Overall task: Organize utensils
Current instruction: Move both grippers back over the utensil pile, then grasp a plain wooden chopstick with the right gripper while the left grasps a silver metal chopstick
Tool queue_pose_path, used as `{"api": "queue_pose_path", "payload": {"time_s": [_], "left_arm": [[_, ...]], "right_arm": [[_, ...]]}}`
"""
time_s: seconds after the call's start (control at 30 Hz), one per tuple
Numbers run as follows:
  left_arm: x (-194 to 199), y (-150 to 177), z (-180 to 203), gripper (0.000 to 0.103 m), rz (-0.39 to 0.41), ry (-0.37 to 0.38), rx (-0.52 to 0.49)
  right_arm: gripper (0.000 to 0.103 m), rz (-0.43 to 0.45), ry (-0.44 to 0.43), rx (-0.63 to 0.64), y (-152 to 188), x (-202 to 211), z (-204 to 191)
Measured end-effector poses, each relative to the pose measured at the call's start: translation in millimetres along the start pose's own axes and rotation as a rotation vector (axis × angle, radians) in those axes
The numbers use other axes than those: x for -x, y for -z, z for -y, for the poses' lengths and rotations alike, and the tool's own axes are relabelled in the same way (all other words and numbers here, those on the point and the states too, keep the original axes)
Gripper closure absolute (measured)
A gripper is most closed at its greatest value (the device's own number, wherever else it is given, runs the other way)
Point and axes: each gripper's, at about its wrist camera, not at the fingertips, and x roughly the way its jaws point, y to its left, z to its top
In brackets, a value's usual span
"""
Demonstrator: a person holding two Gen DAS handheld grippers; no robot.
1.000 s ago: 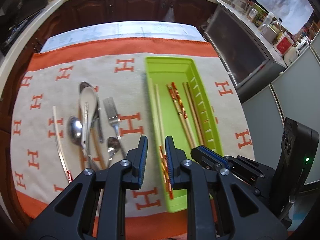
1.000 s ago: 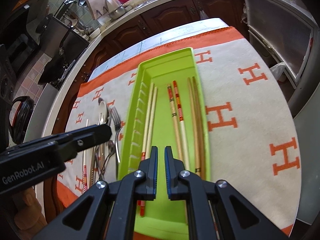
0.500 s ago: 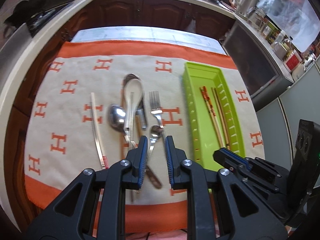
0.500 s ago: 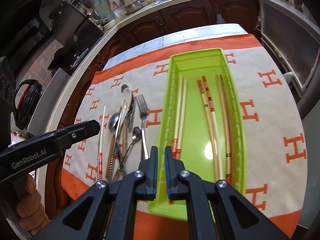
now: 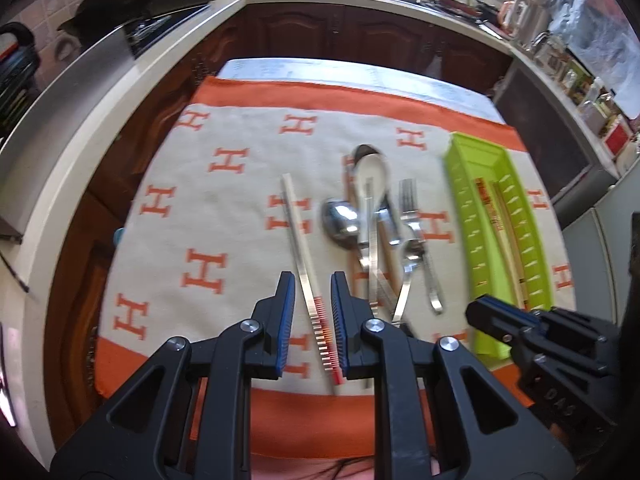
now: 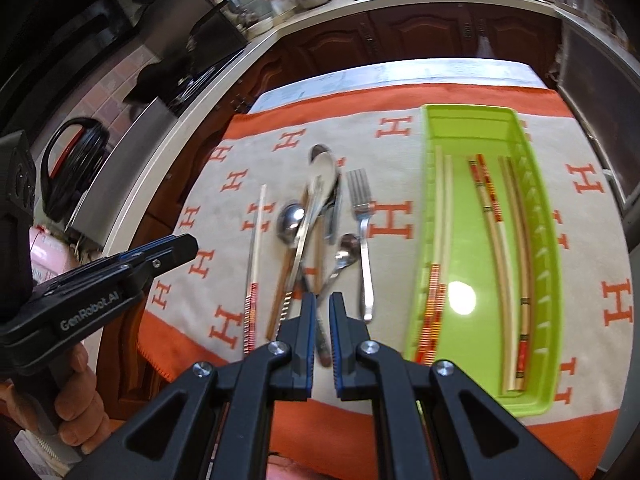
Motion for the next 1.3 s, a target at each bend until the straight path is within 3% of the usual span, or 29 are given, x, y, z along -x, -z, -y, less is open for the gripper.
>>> {"api": "queue_pose_path", "payload": {"time_s": [0.3,0.73,1.03,1.3], "left_arm": [[-30,15,-45,0.088,-0.064,-0.044,0.041],[-78,25,-82,0.088,-0.161,0.091,0.098],[-94,24,-89,0.088,-0.186,0.134,0.114],[-102,23,-96,0.087,-0.194,0.154,0.131]], "right_arm": [[0.096,-0.068,-0.036,0.073,-6,-31,-39],[0.096,-0.214,-0.086,0.094,-19,-97,-65],[0.096,-0.304,-0.040,0.114,-23,-143,-74],[0.096,-0.291,0.059,0.197,-23,-154,-80]]}}
